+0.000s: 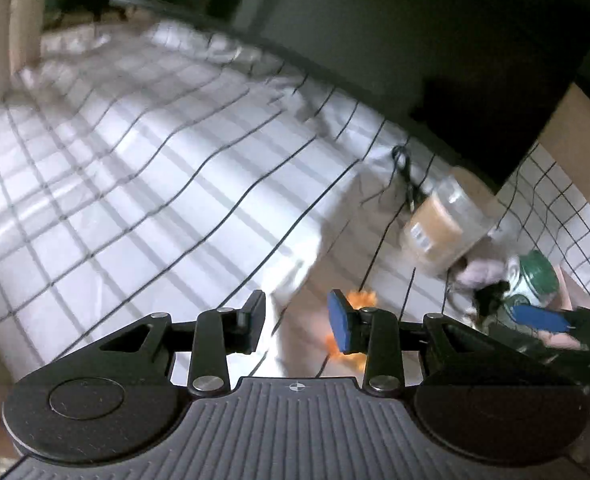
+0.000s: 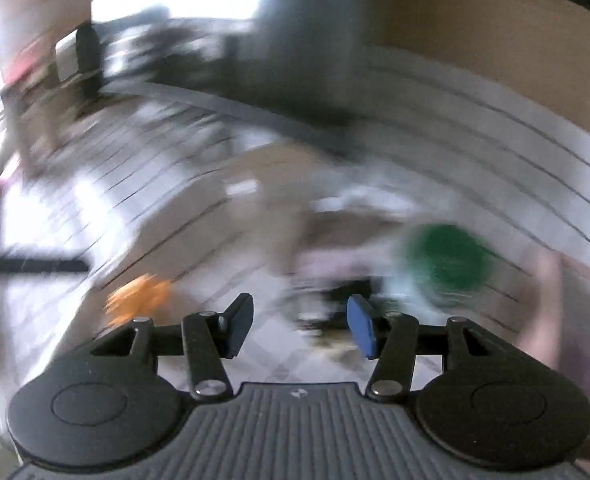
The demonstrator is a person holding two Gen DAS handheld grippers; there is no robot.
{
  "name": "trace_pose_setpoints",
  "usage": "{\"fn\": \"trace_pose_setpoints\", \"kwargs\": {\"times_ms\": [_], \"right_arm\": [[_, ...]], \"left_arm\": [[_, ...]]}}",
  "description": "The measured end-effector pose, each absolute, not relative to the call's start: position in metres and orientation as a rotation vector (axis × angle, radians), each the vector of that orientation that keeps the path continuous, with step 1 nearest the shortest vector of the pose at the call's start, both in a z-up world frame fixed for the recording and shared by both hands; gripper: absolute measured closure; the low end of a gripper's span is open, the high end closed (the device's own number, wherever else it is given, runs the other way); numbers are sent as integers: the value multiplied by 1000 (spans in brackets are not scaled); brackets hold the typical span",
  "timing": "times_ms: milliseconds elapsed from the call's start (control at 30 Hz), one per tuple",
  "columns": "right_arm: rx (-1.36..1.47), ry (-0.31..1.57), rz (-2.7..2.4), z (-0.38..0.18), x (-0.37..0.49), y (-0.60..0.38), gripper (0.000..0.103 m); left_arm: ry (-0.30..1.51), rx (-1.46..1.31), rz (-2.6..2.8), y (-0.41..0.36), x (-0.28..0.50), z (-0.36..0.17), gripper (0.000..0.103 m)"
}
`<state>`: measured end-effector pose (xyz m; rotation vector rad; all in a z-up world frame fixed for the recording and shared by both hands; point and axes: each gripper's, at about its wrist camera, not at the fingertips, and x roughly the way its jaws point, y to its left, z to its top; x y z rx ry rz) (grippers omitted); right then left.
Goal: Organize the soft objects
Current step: 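Move the left gripper back to the items beside the green jar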
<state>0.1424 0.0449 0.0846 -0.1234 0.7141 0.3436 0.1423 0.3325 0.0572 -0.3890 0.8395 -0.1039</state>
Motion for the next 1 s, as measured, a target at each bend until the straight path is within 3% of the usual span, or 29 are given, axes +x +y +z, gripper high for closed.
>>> {"fn": "trace_pose_setpoints", "kwargs": {"times_ms": [133, 367, 767, 1000], "right_arm": [[-244, 720, 475, 72, 138, 92, 51], [-247, 785, 460, 57, 148, 105, 51], [-156, 844, 174, 52, 104, 19, 51], [-24, 880, 89, 41, 81, -33, 51]], "left_arm": [[902, -461, -206, 338, 136, 50, 66], [835, -344, -407, 310, 154, 72, 66], [823, 65, -655, 143, 202, 66, 64], [991, -211, -465, 141, 235, 41, 66]]}}
